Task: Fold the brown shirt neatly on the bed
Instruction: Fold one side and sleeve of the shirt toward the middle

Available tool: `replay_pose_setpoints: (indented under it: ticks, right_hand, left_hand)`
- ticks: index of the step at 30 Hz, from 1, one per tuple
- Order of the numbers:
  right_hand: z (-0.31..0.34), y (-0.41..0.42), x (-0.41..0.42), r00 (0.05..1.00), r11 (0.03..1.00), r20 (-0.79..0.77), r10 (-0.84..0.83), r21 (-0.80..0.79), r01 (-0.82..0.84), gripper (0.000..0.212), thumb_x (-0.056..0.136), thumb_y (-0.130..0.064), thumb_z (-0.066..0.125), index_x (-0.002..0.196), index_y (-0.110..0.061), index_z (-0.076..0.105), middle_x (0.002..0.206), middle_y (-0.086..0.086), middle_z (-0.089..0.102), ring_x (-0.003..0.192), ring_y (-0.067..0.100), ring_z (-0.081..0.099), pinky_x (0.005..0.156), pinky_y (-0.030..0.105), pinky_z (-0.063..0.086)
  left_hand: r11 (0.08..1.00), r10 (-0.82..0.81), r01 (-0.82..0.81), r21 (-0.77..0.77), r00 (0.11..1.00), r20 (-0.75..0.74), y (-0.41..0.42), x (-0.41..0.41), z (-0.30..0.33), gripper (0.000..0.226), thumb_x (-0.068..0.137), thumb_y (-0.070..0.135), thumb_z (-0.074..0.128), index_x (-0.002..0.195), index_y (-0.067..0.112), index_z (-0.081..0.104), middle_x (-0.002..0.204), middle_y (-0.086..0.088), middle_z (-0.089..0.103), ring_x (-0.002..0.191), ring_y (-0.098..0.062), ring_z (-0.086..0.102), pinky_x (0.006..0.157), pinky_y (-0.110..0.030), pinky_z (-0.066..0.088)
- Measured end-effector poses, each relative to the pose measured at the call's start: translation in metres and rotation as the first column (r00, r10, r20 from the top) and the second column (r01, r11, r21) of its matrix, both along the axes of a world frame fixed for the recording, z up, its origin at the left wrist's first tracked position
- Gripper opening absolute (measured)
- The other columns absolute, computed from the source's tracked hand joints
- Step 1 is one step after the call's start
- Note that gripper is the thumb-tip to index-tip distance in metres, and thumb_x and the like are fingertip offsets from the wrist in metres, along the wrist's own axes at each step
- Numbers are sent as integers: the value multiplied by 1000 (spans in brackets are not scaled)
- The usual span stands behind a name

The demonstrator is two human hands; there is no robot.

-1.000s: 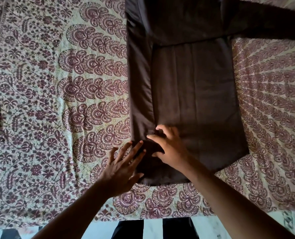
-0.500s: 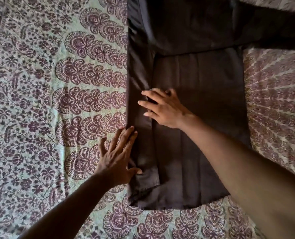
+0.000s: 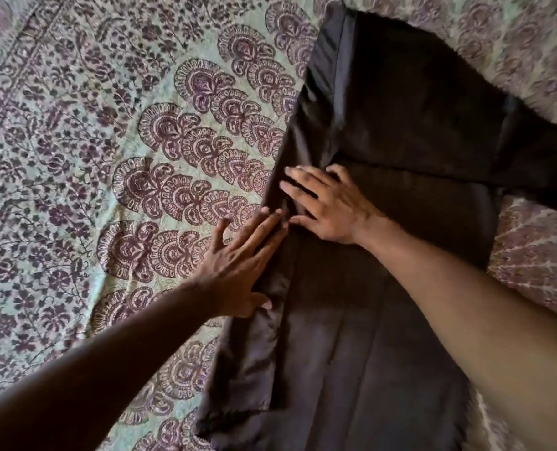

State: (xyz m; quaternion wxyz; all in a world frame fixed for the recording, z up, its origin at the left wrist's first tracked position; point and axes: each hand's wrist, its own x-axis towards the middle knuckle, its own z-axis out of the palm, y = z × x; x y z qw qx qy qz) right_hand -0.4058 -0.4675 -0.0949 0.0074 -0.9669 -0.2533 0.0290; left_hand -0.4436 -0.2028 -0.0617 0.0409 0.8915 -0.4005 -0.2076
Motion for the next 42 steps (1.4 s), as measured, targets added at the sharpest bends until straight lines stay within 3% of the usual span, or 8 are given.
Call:
replay_pose_setpoints:
  ticks: [6,9,13,20,25,27,34,42]
  right_hand:
    - [12,-26,71,957,955,-26,-289,-75,286,78,94,-73,34,157,-26,35,169,5,25,155,24,27,113,65,24]
    - [14,-17,76,944,949,101,-313,-11,316,64,95,-52,54,146,-12,53,161,15,40,147,31,41,109,59,32]
    - [-1,10,33,988,991,153,-31,132,11,62,97,-47,57,145,-9,55,156,16,48,140,33,50,104,49,43]
    - [-2,-6,41,947,932,-73,-312,170,320,64,96,-63,44,153,-34,46,169,5,27,154,22,31,111,50,36]
    - [21,-25,33,848,759,-71,-526,410,505,51,95,-49,55,134,-17,67,151,8,54,139,26,53,106,46,46]
    - [32,-44,9,808,707,-75,-585,441,553,44,92,-44,59,124,-17,72,142,6,61,131,26,58,103,47,49]
    - [54,-172,-77,508,378,-139,-850,512,772,24,89,-23,74,108,-8,77,123,11,68,120,25,61,104,29,44]
    - [47,-308,-120,-70,-218,-307,-949,483,848,35,84,-34,75,114,-15,72,114,16,69,107,31,67,92,36,54]
  left_hand:
    - [994,11,1,112,995,-103,-4,10,-1,152,54,82,74,160,32,-22,165,7,-36,156,-14,-22,116,-70,7]
    - [997,5,0,78,997,-73,-3,7,0,148,55,82,72,163,28,-13,169,3,-29,159,-18,-16,118,-68,9]
    - [995,-92,90,-34,995,-48,11,-18,-5,116,77,69,62,166,22,3,173,-3,-13,161,-23,-5,121,-65,19]
    - [990,-140,138,-35,989,-57,28,-49,-8,123,69,72,60,166,21,3,173,-6,-13,161,-24,-5,125,-56,5]
    - [962,-95,102,-251,995,41,-1,-31,1,75,85,50,65,148,12,51,159,-14,42,140,-36,47,116,-50,35]
    - [951,-72,90,-296,995,70,-28,-12,4,61,90,35,60,144,6,53,152,-14,51,133,-36,53,112,-47,43]
    - [935,1,49,-350,990,140,-188,49,7,75,88,43,55,153,8,43,162,-14,39,147,-35,42,116,-48,41]
    - [986,11,-11,-163,1000,-4,-311,62,-27,114,71,83,58,163,38,9,173,8,-6,160,-23,-3,125,-56,11]
